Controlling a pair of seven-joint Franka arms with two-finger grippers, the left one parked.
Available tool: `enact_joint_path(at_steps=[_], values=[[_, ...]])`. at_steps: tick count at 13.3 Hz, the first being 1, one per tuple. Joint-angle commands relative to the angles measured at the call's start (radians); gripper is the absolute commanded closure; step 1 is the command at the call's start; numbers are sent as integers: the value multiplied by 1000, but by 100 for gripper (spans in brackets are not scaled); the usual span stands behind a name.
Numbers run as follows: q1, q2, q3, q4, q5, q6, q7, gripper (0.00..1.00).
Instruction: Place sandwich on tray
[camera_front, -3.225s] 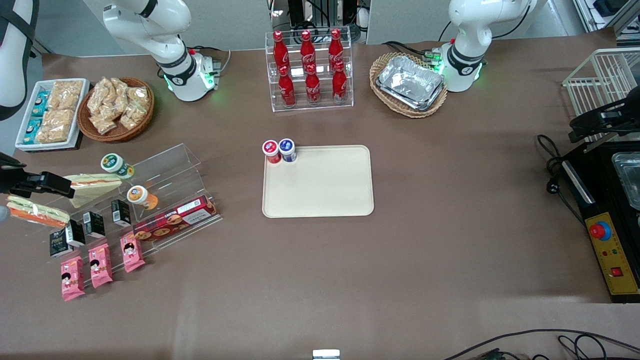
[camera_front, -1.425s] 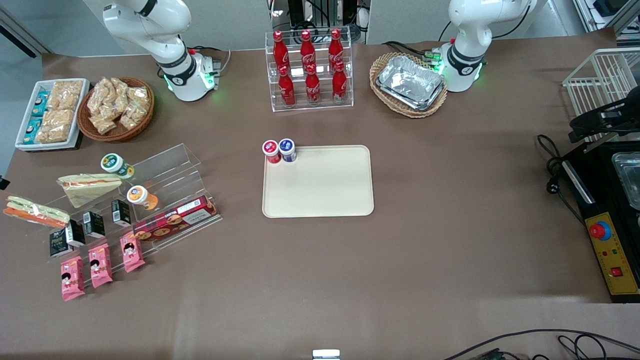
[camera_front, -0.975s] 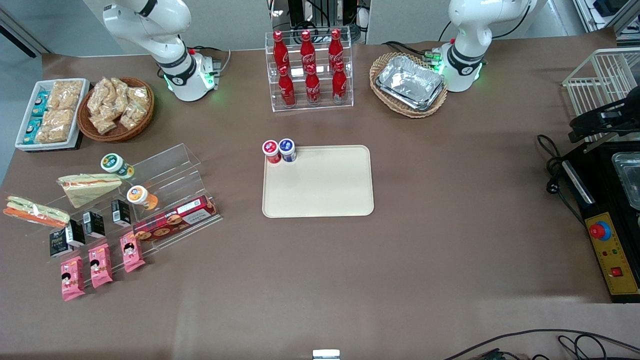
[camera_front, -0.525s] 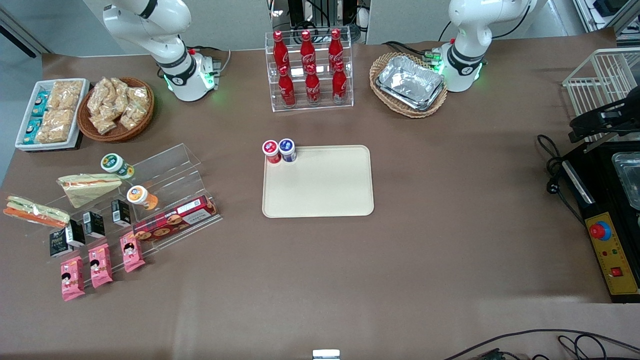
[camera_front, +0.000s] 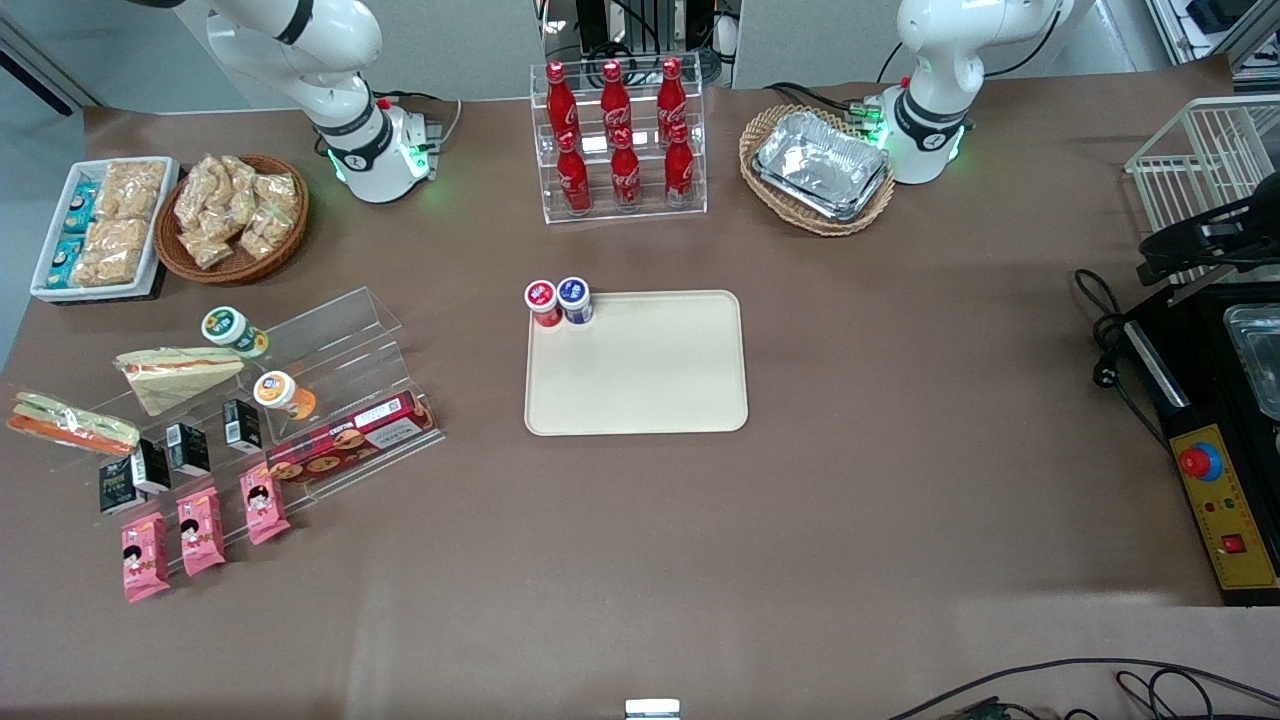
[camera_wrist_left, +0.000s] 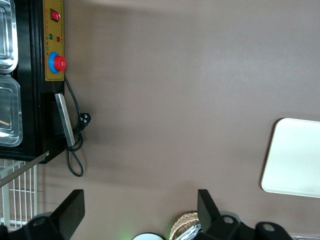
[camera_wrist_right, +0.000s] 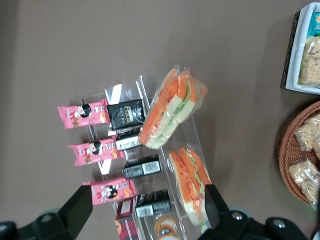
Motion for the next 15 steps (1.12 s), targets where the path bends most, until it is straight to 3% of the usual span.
enact_joint_path(at_steps=[1,8,15], values=[[-37,55,1,-23,21,71,-21,0],[-69,159,2,-39,50,151,-21,0],[-89,170,2,-88,51,154,-31,0]])
